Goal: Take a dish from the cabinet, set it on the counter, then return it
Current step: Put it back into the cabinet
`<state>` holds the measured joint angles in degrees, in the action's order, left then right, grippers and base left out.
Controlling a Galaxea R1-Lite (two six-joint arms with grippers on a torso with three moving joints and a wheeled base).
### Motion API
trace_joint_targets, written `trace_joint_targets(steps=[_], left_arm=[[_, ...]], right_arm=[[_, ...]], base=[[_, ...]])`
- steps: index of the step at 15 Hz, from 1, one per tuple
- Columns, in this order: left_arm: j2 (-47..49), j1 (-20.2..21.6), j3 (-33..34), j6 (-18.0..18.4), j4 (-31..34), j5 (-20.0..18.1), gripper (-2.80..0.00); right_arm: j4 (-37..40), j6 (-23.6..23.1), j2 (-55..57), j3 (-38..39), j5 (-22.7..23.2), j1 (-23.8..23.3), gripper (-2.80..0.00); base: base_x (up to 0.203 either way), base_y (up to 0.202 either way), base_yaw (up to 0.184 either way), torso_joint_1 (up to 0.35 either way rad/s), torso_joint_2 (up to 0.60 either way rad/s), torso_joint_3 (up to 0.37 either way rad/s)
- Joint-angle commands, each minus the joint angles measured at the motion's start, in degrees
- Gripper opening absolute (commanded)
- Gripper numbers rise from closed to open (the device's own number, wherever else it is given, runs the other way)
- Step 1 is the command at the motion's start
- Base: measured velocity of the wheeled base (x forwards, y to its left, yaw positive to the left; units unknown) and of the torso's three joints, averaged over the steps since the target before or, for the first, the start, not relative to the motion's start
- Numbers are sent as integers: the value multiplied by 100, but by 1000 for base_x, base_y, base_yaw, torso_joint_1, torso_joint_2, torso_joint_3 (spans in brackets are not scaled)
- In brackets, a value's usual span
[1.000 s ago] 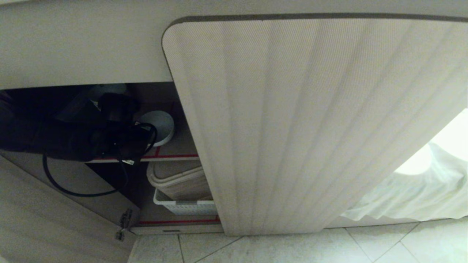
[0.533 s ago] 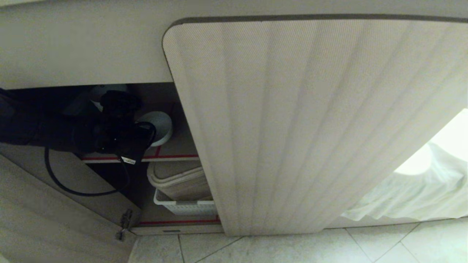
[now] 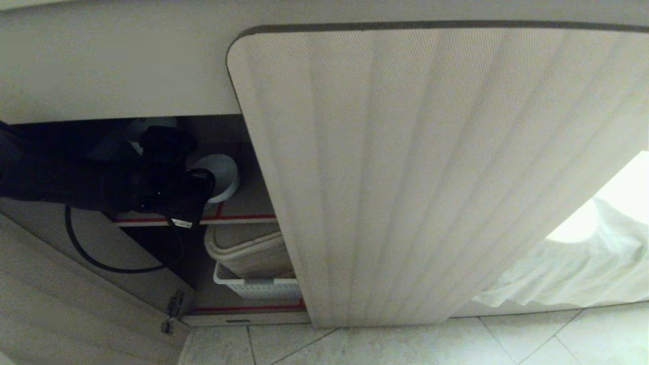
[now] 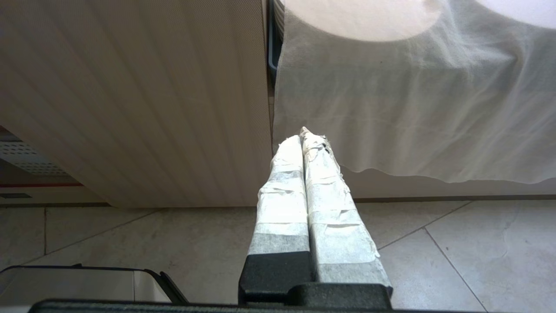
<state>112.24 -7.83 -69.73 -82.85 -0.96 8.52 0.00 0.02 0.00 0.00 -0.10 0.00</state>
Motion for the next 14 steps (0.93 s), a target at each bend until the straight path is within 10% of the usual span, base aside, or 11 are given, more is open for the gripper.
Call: trace_joint_targets(steps=[1,11,12,14], left_arm=[[35,0,-22,-56,-9,0,-280],[88,0,-296,-170,8,-79,-273],[91,-8,-304,-170,8,-79,0],[114,-8,-322,-170,8,-70,0]], right_arm=[[0,-2,0,0,1,0,-280],[0,-2,0,0,1,0,-280],[0,-2,0,0,1,9,-280],[0,-2,0,0,3,7,-280]], base=[[0,0,0,0,0,0],[0,0,0,0,0,0],[0,0,0,0,0,0],[0,0,0,0,0,0]])
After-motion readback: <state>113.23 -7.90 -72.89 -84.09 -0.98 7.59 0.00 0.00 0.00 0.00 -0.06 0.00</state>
